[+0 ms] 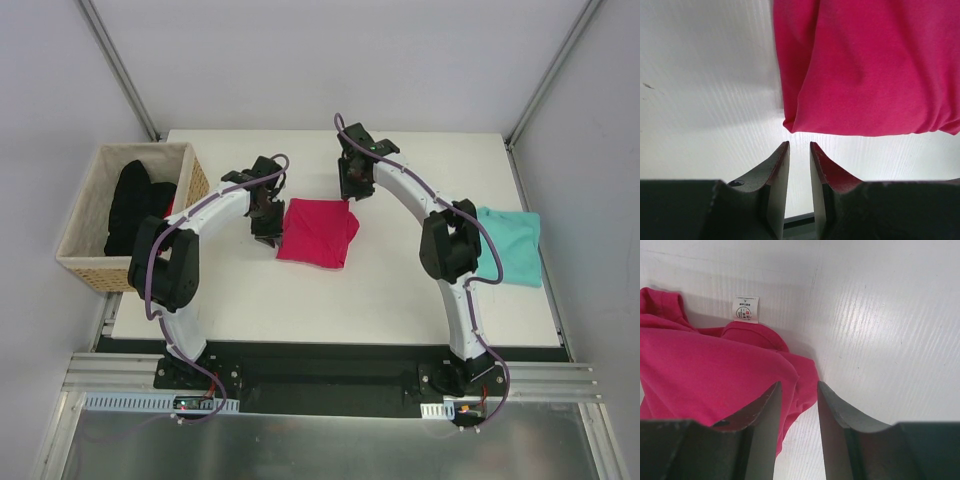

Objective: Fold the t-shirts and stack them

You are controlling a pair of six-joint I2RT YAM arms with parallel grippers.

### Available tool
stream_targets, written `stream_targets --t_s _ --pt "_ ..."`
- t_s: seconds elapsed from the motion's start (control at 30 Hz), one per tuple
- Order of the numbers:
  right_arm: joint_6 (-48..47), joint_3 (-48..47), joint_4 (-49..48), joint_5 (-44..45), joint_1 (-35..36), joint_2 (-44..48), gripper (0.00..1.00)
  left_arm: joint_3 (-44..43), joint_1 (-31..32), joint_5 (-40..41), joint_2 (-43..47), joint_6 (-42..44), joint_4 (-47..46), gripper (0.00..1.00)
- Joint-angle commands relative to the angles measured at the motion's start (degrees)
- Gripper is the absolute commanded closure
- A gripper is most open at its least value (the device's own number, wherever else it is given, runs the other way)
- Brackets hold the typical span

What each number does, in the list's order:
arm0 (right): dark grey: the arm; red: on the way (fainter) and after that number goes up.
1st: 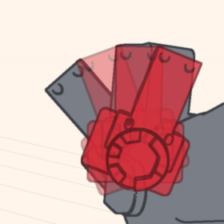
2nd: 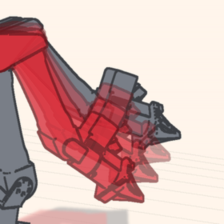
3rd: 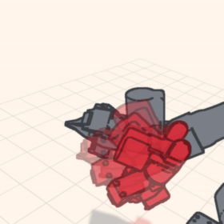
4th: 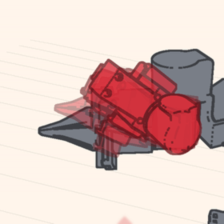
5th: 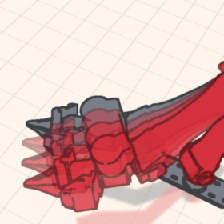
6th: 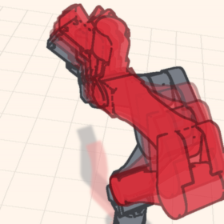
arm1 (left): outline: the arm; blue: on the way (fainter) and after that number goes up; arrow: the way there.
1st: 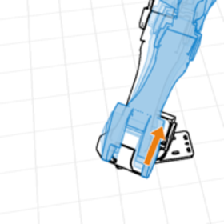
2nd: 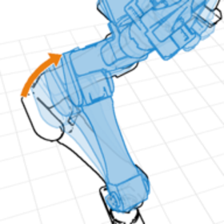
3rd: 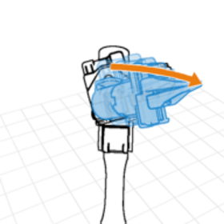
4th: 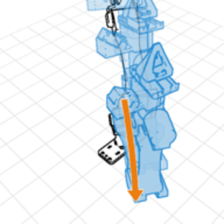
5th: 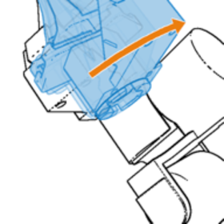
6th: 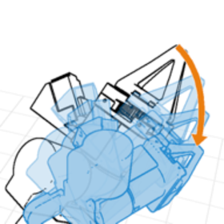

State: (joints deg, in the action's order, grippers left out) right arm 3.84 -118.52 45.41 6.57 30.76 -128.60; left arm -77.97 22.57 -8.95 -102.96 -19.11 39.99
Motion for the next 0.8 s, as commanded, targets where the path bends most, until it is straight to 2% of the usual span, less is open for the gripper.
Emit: stream_targets --t_s 0.0,0.77 --pt "-0.4 -2.6 0.8 -0.6 -0.4 0.7 0.62 1.2 0.4 1.5 2.6 -0.9 -0.3 0.78" --pt "0.1 -1.2 -0.1 -1.1 -1.0 2.4 0.62 1.2 0.4 1.1 2.4 -1.2 -1.1 0.80"
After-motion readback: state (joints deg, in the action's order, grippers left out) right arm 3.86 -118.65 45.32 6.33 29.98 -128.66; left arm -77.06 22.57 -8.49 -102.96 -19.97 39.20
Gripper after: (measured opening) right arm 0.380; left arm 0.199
